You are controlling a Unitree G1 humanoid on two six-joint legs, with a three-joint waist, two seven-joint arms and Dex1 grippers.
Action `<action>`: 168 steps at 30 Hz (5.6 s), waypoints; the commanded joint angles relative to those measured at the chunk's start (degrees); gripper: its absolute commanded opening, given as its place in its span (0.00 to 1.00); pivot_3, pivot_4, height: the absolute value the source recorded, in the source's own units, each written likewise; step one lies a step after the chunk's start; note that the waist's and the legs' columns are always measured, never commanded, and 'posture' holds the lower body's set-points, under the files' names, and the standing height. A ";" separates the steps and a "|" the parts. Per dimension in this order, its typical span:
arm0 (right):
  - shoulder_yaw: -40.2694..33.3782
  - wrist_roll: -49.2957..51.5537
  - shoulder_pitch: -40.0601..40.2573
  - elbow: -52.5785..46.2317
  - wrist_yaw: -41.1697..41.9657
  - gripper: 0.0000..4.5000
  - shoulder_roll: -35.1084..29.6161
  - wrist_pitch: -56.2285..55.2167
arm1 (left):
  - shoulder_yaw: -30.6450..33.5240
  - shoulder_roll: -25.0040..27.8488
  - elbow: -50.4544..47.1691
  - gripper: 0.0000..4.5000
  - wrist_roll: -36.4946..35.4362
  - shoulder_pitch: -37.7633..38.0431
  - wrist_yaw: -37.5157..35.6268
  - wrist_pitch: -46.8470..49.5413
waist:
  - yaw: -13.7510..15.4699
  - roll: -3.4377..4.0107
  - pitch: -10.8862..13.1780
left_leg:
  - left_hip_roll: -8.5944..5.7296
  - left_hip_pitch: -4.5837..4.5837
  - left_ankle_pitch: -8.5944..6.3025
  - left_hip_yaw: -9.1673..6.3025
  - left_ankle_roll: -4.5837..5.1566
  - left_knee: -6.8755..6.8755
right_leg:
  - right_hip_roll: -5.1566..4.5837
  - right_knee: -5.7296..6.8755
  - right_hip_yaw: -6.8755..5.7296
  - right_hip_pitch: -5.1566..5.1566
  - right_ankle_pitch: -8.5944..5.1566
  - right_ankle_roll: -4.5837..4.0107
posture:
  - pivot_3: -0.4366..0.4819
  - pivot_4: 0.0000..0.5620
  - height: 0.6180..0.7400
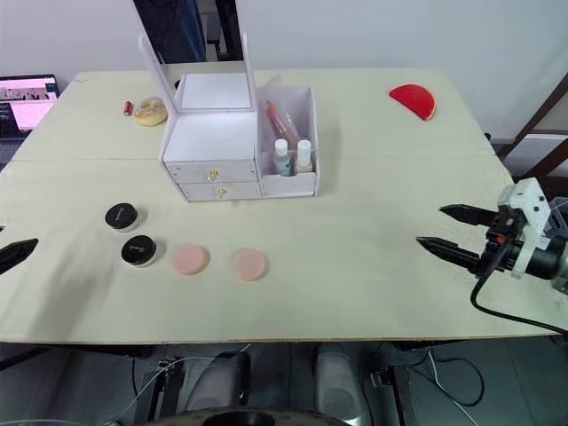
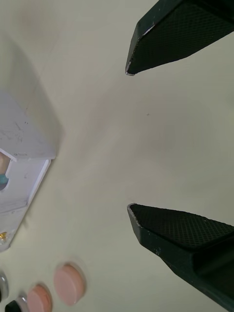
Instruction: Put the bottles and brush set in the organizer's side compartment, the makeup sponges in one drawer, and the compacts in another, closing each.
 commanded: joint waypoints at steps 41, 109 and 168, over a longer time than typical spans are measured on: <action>30.70 10.99 -27.07 -16.04 -13.07 0.99 7.77 10.32 | -45.70 -45.27 -51.65 1.00 14.78 -11.55 61.11 12.39 | 1.80 -0.12 -0.13 | -0.05 -0.03 0.00 -0.04 -0.01 0.18 | 0.02 -0.08 0.05 0.19 0.18 -0.18 | 0.48 0.27 1.00; 35.43 6.75 -34.10 -11.25 -11.87 1.00 10.40 8.76 | -53.05 -43.38 -51.17 0.06 21.41 -2.65 46.23 -0.52 | 3.20 -0.10 -0.15 | -0.06 -0.22 -0.13 -0.06 0.19 0.56 | 0.02 -0.16 0.01 0.23 0.15 -0.15 | 0.48 0.27 1.00; -5.92 6.57 12.34 -3.46 -4.80 1.00 0.71 -3.23 | -5.47 7.08 22.73 1.00 5.51 -7.69 -11.69 -15.04 | 1.44 0.01 -0.04 | 0.03 -0.20 -0.43 0.11 0.61 0.39 | -0.06 -0.12 -0.07 -0.05 -0.10 -0.01 | 0.48 0.27 1.00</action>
